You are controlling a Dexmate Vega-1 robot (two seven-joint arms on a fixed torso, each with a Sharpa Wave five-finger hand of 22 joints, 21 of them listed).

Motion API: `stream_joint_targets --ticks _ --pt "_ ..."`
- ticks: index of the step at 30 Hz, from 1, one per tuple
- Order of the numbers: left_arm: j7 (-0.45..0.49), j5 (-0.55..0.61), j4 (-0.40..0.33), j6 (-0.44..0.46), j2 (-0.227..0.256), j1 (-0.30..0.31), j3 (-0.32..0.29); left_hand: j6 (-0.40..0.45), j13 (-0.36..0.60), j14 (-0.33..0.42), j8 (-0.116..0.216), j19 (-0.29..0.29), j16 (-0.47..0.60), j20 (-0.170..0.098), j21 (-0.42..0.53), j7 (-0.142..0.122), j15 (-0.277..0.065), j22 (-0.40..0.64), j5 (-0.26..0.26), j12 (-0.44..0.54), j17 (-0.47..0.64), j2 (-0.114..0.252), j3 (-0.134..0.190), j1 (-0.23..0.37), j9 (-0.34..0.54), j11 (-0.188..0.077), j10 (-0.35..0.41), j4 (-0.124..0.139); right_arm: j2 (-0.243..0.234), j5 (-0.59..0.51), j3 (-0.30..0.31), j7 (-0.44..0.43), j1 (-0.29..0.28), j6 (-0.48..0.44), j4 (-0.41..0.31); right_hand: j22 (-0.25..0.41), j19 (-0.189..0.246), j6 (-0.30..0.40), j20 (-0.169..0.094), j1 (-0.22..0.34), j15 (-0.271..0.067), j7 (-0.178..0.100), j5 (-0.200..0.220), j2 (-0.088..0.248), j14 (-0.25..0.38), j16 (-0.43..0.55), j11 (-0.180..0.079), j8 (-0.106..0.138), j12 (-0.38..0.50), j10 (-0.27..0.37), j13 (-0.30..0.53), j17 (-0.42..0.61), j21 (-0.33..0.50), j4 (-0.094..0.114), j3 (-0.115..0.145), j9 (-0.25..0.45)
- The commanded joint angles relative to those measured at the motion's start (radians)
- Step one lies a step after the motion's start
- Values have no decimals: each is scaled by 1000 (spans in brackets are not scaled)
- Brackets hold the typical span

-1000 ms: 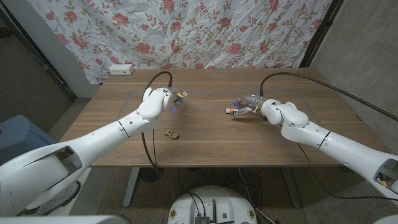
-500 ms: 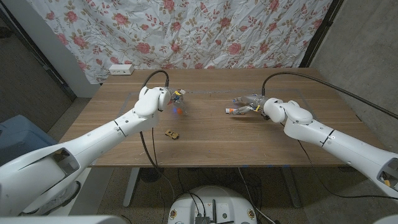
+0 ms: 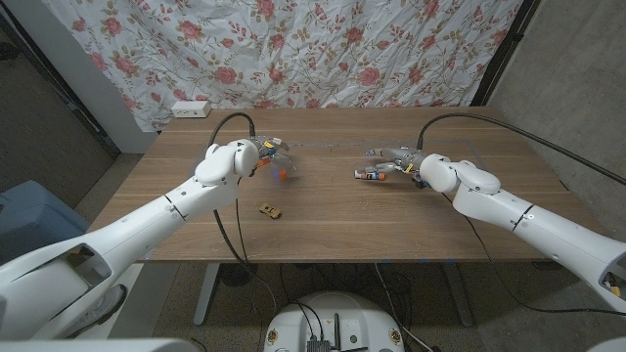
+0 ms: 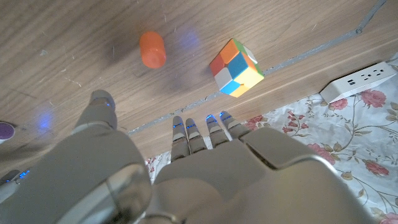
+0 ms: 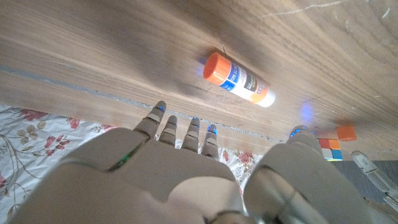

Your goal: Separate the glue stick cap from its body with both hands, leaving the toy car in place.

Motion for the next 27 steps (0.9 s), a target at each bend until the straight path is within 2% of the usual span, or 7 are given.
stream_joint_targets --ticks 1,4,7,9,15,20,27 --pt "204 -175 4 -33 18 61 -73 4 -1 10 7 2 7 -8 2 6 0 2 0 7 2 6 6 -5 1 3 6 3 5 101 50 -91 -35 57 9 4 9 -9 -11 -21 -8 -1 -5 9 -4 3 -3 5 8 -7 2 0 9 14 2 1" --pt "259 -227 7 -49 19 84 -96 5 -1 11 7 4 7 -7 2 8 1 2 0 7 2 8 7 -7 1 5 6 3 11 130 63 -109 -46 54 7 3 16 -2 -17 -37 -12 4 -9 15 1 6 -7 9 12 -3 0 -1 11 22 -2 1" --pt "308 -273 18 -59 11 101 -111 17 -1 19 12 12 8 -8 3 18 3 2 1 12 1 22 11 -10 1 14 18 4 19 170 80 -132 -61 56 11 3 20 22 -21 -78 -51 -4 -22 32 12 12 -4 17 20 10 -2 -4 11 43 -11 -1" --pt "325 -298 25 -68 11 102 -112 19 -1 22 13 13 9 -7 3 19 3 2 1 13 1 25 12 -11 1 18 22 4 19 174 80 -143 -63 60 12 2 19 21 -32 -90 -63 2 -26 33 13 13 -5 15 21 13 -4 -6 10 48 -15 -2" --pt "400 -379 57 -124 6 117 -129 25 -2 27 14 16 9 -6 2 23 3 2 0 15 1 35 15 -13 1 21 29 4 21 222 100 -177 -79 64 15 2 24 21 -45 -105 -66 16 -31 37 19 14 -6 14 22 18 -5 -8 11 55 -19 -3" --pt "433 -443 103 -197 4 111 -138 29 -2 34 14 22 10 -5 3 27 2 2 0 16 1 48 19 -16 0 27 34 6 29 297 132 -211 -97 116 52 1 45 28 -55 -130 -72 31 -39 63 36 20 -5 15 26 33 -7 -11 16 71 -18 -3" --pt "497 -493 164 -268 -23 98 -135 31 -2 37 13 24 10 -1 3 29 4 2 -1 16 1 65 24 -20 0 27 38 7 46 348 151 -268 -118 136 71 1 66 39 -63 -146 -73 31 -46 86 56 25 1 17 29 52 -9 -16 19 80 -15 -4"
